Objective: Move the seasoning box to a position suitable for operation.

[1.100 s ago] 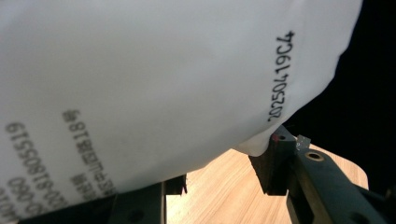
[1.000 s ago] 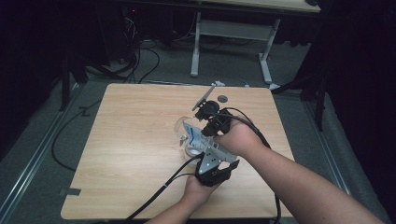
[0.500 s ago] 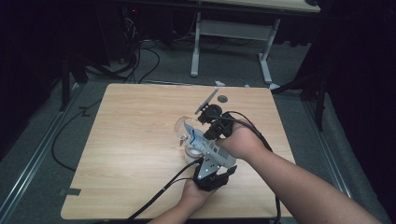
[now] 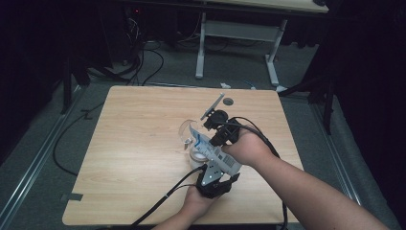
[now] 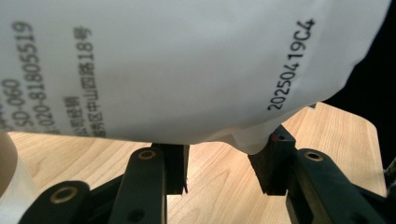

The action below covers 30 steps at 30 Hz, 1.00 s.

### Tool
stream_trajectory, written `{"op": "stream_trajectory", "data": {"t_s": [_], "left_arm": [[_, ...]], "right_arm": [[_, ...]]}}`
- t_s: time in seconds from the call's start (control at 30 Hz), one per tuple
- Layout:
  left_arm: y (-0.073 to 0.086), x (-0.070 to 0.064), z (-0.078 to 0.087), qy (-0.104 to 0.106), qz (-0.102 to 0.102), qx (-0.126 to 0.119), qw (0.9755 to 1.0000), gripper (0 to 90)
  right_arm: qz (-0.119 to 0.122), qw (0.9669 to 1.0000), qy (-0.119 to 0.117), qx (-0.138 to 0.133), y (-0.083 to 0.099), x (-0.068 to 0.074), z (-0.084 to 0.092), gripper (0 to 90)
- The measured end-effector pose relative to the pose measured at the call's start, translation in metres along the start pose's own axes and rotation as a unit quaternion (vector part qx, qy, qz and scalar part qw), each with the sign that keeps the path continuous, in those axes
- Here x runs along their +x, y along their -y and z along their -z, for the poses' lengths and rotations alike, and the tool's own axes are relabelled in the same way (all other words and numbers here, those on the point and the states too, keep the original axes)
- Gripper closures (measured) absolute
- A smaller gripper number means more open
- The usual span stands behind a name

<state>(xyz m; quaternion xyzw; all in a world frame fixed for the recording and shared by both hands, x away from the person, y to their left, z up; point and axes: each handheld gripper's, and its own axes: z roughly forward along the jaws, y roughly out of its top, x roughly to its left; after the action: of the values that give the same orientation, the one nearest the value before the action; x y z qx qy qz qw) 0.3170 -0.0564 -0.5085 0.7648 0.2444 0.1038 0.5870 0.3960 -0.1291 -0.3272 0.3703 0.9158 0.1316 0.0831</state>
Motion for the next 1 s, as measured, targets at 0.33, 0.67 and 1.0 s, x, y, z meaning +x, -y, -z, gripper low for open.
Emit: {"op": "stream_trajectory", "data": {"t_s": [0.33, 0.67, 1.0], "left_arm": [[0.005, 0.003, -0.001, -0.005, 0.004, 0.015, 0.9999, 61.4], [0.010, 0.007, -0.001, -0.012, 0.010, 0.031, 0.9994, 62.3], [0.014, 0.010, -0.001, -0.022, 0.010, 0.045, 0.9987, 62.8]], "right_arm": [[-0.003, 1.0000, -0.001, -0.001, 0.004, -0.001, 0.000, 90.0], [-0.009, 1.0000, -0.002, -0.002, 0.008, -0.002, 0.000, 89.9], [-0.010, 0.9999, -0.002, -0.001, 0.010, -0.002, 0.000, 89.9]]}}
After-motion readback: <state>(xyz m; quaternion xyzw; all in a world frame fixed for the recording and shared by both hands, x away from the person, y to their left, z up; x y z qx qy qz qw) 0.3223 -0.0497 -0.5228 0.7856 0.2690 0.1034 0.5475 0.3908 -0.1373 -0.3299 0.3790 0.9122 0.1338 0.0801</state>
